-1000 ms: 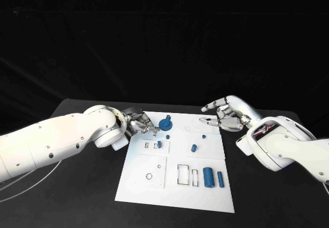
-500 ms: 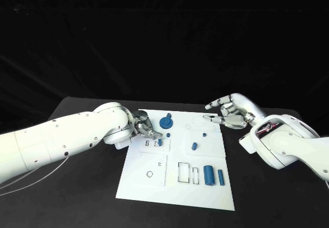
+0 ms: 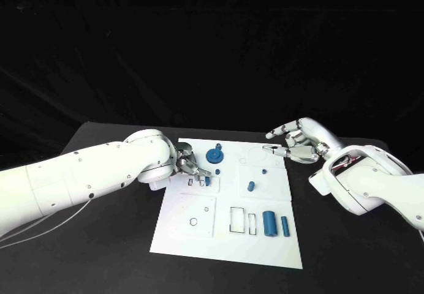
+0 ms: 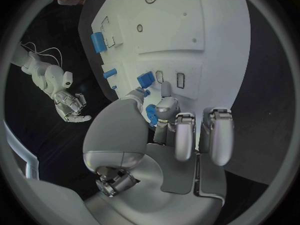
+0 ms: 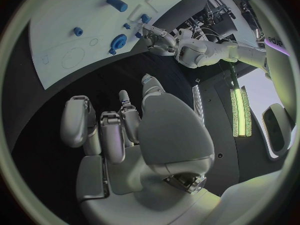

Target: Assemble the parts on the task board

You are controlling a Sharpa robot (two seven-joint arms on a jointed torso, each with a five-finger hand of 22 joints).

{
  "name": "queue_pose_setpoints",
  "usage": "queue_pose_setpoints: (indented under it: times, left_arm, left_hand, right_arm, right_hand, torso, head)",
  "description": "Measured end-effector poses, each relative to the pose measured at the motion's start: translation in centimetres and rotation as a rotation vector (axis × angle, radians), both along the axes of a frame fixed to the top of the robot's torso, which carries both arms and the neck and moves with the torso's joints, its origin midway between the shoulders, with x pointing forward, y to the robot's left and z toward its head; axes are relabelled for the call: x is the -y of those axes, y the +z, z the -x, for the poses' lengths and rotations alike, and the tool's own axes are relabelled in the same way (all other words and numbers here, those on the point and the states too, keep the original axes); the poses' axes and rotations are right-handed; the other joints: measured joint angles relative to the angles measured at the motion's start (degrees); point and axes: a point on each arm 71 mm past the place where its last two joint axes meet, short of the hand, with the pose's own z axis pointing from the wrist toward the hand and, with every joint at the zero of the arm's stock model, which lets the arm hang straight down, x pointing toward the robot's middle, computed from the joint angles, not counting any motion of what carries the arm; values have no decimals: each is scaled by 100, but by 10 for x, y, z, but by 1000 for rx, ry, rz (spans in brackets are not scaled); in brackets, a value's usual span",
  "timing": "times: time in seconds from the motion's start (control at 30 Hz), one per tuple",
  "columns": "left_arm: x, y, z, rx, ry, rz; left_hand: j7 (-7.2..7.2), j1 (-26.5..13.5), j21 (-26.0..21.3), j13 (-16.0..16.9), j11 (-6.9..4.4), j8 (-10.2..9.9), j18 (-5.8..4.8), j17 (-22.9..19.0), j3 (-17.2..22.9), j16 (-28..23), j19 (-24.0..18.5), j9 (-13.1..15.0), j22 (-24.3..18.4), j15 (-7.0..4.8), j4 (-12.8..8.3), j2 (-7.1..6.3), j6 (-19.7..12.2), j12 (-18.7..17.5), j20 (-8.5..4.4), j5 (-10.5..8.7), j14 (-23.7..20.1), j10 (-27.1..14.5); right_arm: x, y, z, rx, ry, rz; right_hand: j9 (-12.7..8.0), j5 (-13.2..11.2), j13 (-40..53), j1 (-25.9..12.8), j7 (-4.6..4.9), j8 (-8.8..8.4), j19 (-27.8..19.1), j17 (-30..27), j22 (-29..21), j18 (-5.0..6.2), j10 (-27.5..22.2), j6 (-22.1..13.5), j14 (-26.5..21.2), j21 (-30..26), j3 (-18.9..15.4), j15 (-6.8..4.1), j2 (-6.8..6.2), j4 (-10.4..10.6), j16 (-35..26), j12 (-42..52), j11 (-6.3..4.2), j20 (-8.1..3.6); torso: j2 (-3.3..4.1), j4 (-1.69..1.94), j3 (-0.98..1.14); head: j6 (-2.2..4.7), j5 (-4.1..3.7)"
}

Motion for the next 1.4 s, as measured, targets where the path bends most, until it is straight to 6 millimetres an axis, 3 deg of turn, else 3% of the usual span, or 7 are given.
queue_pose_setpoints:
  times: [1.13, 1.4]
  left_arm:
    - [2, 0, 1, -5, 4, -8]
    - [-3, 2, 2, 9, 17, 12]
  left_hand:
    - [-1, 2, 0, 60, 0, 45, 0, -2, -135, 0, 0, 160, -1, -19, -14, 92, -42, 33, 0, 0, 20, 0]
    - [-2, 50, 0, -60, -1, 45, 0, -2, -157, 0, -1, 204, -1, -19, -17, 137, -68, -80, 0, 0, 20, -26]
  right_arm:
    - [-1, -2, -2, -19, -8, 12]
    - [-3, -5, -4, -32, 8, 34]
  right_hand:
    - [13, 21, -1, 2, -31, 0, -21, -1, 2, 0, 20, 31, -21, -23, -25, -21, -2, 23, 0, -1, -20, -20]
    - [24, 4, 2, 354, -40, 23, 1, -1, 2, 0, 41, 82, 0, -23, 99, -42, 111, -211, 0, 0, -41, -42]
  torso:
    - [-4, -1, -1]
    - [-3, -3, -4]
  head:
    - [18, -3]
    - [40, -14]
